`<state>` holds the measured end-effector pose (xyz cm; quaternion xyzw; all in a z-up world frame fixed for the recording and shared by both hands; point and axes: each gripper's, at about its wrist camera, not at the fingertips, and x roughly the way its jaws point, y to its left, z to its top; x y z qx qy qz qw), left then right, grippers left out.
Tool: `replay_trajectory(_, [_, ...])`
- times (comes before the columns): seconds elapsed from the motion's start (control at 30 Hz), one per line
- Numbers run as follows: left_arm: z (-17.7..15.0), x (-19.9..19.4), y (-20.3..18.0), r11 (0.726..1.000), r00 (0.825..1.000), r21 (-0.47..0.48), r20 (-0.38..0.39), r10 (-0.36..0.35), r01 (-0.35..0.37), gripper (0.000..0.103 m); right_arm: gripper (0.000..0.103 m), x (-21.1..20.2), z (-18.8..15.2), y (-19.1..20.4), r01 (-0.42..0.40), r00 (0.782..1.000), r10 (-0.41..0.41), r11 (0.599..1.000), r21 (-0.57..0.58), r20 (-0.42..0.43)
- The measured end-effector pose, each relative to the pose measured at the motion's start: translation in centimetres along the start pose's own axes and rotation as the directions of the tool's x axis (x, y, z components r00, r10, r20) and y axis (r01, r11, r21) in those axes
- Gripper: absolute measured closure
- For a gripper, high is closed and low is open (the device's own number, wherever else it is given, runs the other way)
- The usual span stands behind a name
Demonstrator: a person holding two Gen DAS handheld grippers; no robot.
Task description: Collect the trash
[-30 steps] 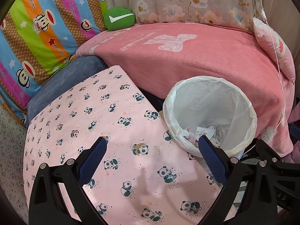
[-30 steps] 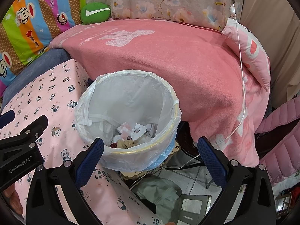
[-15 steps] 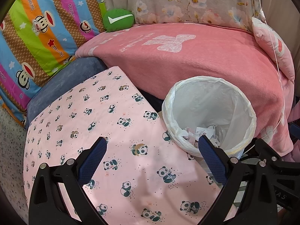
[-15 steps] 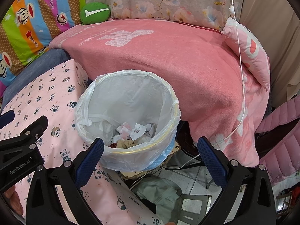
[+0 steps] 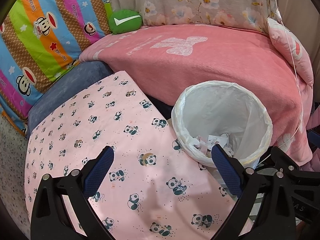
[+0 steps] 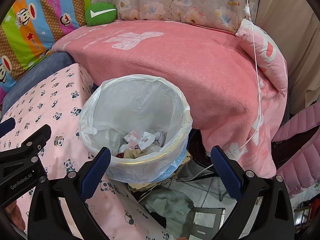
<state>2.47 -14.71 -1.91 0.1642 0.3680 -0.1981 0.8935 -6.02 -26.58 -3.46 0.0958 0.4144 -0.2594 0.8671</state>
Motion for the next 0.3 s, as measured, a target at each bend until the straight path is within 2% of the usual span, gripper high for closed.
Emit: replay_trajectory(0.3, [-0.2,0.17,0.03,1.0,1.0,0.002,-0.01,-0.01,0.01,0.009,0.004,0.06,0.12,-0.12,0.0,1.0,0.0,1.0,0.002,-0.001])
